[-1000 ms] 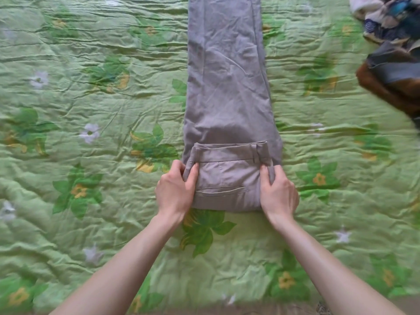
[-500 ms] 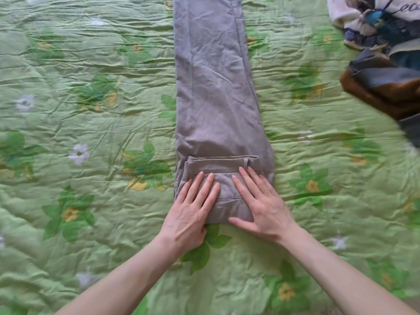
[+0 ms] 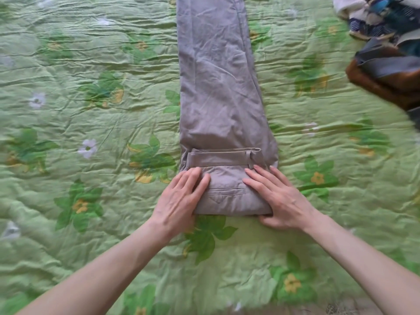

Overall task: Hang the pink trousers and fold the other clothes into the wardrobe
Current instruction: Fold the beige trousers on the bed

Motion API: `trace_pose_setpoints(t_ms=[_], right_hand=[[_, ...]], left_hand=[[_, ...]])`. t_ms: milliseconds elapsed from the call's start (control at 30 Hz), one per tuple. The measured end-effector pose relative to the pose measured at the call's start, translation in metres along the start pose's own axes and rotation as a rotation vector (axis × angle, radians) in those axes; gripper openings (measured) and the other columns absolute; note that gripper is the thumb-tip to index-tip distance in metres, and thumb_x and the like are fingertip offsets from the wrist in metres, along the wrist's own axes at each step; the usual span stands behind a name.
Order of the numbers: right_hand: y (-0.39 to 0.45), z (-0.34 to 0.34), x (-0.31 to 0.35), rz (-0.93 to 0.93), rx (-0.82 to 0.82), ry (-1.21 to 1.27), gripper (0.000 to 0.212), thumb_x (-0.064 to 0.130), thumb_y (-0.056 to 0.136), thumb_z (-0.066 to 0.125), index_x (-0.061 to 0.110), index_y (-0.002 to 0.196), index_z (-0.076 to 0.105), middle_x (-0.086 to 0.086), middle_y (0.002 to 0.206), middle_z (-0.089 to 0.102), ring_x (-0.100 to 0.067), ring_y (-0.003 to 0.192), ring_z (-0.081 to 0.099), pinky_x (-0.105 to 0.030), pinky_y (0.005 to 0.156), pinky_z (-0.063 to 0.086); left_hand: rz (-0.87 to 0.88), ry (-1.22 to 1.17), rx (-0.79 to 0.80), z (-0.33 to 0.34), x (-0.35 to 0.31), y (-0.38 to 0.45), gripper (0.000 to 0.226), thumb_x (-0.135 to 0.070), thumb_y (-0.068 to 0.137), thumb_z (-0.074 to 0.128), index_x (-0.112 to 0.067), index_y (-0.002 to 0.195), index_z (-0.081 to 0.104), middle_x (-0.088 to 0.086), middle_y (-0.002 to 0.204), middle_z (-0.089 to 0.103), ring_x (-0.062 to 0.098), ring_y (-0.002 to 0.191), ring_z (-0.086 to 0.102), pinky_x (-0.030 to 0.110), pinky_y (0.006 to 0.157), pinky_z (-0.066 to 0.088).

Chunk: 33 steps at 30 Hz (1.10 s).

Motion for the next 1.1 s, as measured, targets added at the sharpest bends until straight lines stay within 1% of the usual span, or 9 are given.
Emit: trace_pose_setpoints(t_ms=[100, 267, 367, 500, 633, 700, 833, 1000, 1100], right_hand=[[0.000, -0.003, 0.000, -0.001, -0.014, 0.056, 0.098, 0.041, 0.064, 0.070, 0.013, 0.154, 0.043, -0.009, 0.167, 0.032, -0.024, 0.156, 0.028, -0.046, 0.126, 0.025], [-0.006, -0.023, -0.004, 0.108, -0.140, 0.272, 0.086, 0.032, 0.071, 0.070, 0.019, 0.153, 0.047, -0.004, 0.142, 0.063, -0.024, 0.122, 0.065, -0.029, 0.107, 0.046], [-0.003, -0.036, -0.005, 0.209, -0.150, 0.371, 0.079, 0.042, 0.074, 0.071, 0.028, 0.146, 0.041, 0.012, 0.125, 0.073, -0.023, 0.097, 0.074, -0.036, 0.079, 0.058], [-0.017, -0.054, 0.002, 0.249, -0.224, 0.560, 0.050, 0.037, 0.081, 0.075, 0.027, 0.125, 0.056, 0.018, 0.105, 0.076, -0.008, 0.079, 0.075, -0.032, 0.066, 0.059], [-0.046, -0.061, 0.011, 0.351, -0.283, 0.732, 0.032, 0.034, 0.080, 0.083, 0.024, 0.108, 0.070, 0.012, 0.091, 0.075, -0.008, 0.076, 0.073, -0.026, 0.063, 0.055], [-0.057, -0.062, 0.013, 0.429, -0.314, 0.889, 0.025, 0.035, 0.081, 0.087, 0.027, 0.101, 0.076, 0.007, 0.093, 0.077, -0.013, 0.082, 0.074, -0.028, 0.068, 0.056], [-0.060, -0.061, 0.005, 0.663, -0.461, 1.050, 0.052, 0.078, 0.067, 0.077, 0.028, 0.081, 0.076, 0.010, 0.072, 0.073, -0.003, 0.066, 0.064, -0.022, 0.058, 0.052], [-0.041, -0.058, -0.008, 0.783, -0.558, 1.053, 0.057, 0.071, 0.073, 0.069, 0.017, 0.058, 0.057, 0.015, 0.052, 0.049, -0.001, 0.051, 0.044, -0.020, 0.048, 0.034], [-0.025, -0.061, -0.013, 0.726, -0.541, 1.056, 0.058, 0.074, 0.072, 0.074, 0.018, 0.083, 0.066, 0.017, 0.070, 0.067, 0.001, 0.067, 0.062, -0.017, 0.061, 0.048]], left_hand=[[0.070, 0.023, -0.029, 0.000, 0.002, -0.012, 0.070, -0.013, 0.084, 0.055, -0.003, 0.153, 0.045, 0.019, 0.151, 0.051, 0.037, 0.141, 0.050, 0.050, 0.123, 0.035], [0.062, -0.183, -0.123, -0.027, 0.003, -0.016, 0.066, -0.008, 0.070, 0.074, -0.006, 0.134, 0.058, 0.009, 0.131, 0.067, 0.027, 0.122, 0.064, 0.038, 0.119, 0.037], [-0.032, -0.337, -0.110, -0.044, 0.007, -0.020, 0.058, -0.009, 0.067, 0.077, -0.012, 0.123, 0.061, 0.004, 0.111, 0.075, 0.025, 0.098, 0.069, 0.027, 0.093, 0.043], [-0.032, -0.428, -0.040, -0.069, 0.006, -0.024, 0.036, -0.023, 0.070, 0.058, -0.024, 0.107, 0.061, -0.006, 0.090, 0.069, 0.024, 0.075, 0.064, 0.035, 0.065, 0.047], [0.002, -0.607, -0.067, -0.090, 0.006, -0.044, 0.039, -0.026, 0.073, 0.058, -0.027, 0.109, 0.074, -0.011, 0.116, 0.057, 0.008, 0.089, 0.067, 0.025, 0.077, 0.051], [-0.055, -0.765, -0.128, -0.096, 0.013, -0.056, 0.039, -0.019, 0.075, 0.064, -0.023, 0.112, 0.076, -0.010, 0.113, 0.065, 0.010, 0.097, 0.069, 0.021, 0.084, 0.052], [-0.300, -1.013, -0.176, -0.075, 0.031, -0.061, 0.021, -0.011, 0.085, 0.067, -0.024, 0.101, 0.071, -0.009, 0.091, 0.072, 0.008, 0.087, 0.070, 0.023, 0.077, 0.056], [-0.403, -0.981, -0.240, -0.050, 0.042, -0.044, 0.016, -0.029, 0.104, 0.055, -0.018, 0.115, 0.055, -0.009, 0.096, 0.070, 0.007, 0.092, 0.068, 0.027, 0.075, 0.054], [-0.434, -0.907, -0.334, -0.053, 0.047, -0.032, 0.014, -0.026, 0.109, 0.047, -0.013, 0.115, 0.047, -0.006, 0.084, 0.067, 0.007, 0.077, 0.067, 0.033, 0.058, 0.048]])
Point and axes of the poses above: each hand's wrist, its own y-axis towards the middle knuckle, its own z-axis out of the palm, x = y × z, the point moved 9 cm from there along y, towards the middle knuckle
